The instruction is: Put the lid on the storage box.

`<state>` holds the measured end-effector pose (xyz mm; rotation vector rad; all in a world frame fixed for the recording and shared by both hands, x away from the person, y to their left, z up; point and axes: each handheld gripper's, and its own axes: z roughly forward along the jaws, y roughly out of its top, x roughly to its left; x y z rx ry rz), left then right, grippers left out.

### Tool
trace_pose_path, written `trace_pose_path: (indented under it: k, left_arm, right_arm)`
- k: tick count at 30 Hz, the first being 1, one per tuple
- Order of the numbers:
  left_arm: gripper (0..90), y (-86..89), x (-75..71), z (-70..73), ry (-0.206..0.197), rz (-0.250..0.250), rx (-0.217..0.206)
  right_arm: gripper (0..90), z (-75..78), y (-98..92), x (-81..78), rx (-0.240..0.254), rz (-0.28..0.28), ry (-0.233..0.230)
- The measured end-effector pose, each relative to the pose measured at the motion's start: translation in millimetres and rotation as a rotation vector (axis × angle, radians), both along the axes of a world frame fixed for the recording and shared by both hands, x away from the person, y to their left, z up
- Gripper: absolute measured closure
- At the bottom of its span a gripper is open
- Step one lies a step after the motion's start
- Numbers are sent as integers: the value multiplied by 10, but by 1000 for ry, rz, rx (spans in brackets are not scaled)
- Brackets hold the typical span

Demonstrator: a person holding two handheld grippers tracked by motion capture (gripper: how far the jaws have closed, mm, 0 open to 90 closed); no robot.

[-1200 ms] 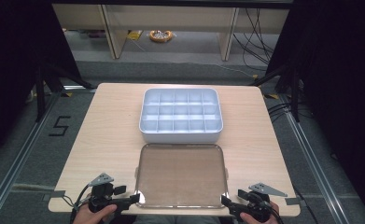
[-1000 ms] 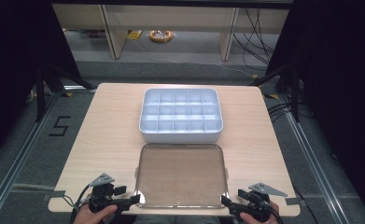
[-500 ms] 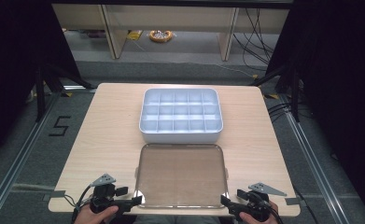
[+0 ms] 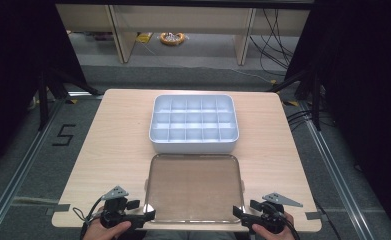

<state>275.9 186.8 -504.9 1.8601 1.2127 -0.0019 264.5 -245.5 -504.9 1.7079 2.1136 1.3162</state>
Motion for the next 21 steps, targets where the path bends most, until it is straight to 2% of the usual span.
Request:
trace_pose_path:
  k: [1, 2, 3, 4, 5, 6, 7, 8, 9, 11, 12, 14, 15, 16, 17, 18, 19, 20, 21]
  left_arm:
    - [178, -13, 4, -3, 3, 2, 2]
    - [177, -13, 4, -3, 3, 2, 2]
    - [173, -19, 15, -5, 5, -1, 14]
    - [170, -19, 15, -5, 5, -1, 14]
    - [170, -36, 29, -11, 10, 11, 10]
    - [171, -36, 29, -11, 10, 11, 10]
    - [181, -36, 52, -15, 22, 4, 3]
    - [205, -33, 62, -16, 26, -1, -4]
    - [213, -33, 62, -16, 26, -1, -4]
    - [221, -31, 88, -25, 39, -1, -15]
    - [224, -31, 88, -25, 39, -1, -15]
    - [228, -14, 105, -38, 47, -16, -31]
    - [266, -14, 110, -42, 48, -16, -31]
    - [305, -15, 115, -46, 47, -15, -24]
    - [335, -13, 119, -44, 46, -17, -10]
    - [368, -15, 130, -48, 39, -10, 3]
    - [415, -8, 147, -53, 38, 3, 1]
    - [442, -8, 147, -53, 38, 3, 1]
    - [458, 5, 160, -55, 34, 6, 11]
  right_arm:
    - [212, -13, -25, 23, -10, 19, -19]
    - [212, -13, -25, 23, -10, 19, -19]
    - [216, 2, 6, 17, 11, -13, 21]
    - [219, -28, -17, 48, 5, 5, -20]
    - [222, -1, 9, 24, 19, -26, 24]
    - [222, -1, 9, 24, 19, -26, 24]
    - [226, -19, -2, 60, 2, -3, 14]
    - [226, -43, -7, 86, 0, 3, -17]
    - [226, -43, -7, 86, 0, 3, -17]
    - [230, -30, 0, 97, 4, -18, 29]
    - [231, -57, -18, 128, 15, -9, 1]
    - [232, -58, -17, 140, 13, -14, 11]
    - [236, -63, -19, 149, 30, -4, 6]
    - [239, -61, -13, 159, 2, -22, 15]
    - [243, -63, 13, 162, 28, -29, 34]
    - [247, -79, 11, 183, 16, -18, 19]
    - [257, -81, 50, 195, 34, -45, 46]
    - [257, -81, 50, 195, 34, -45, 46]
    - [263, -95, 32, 236, 13, -24, 15]
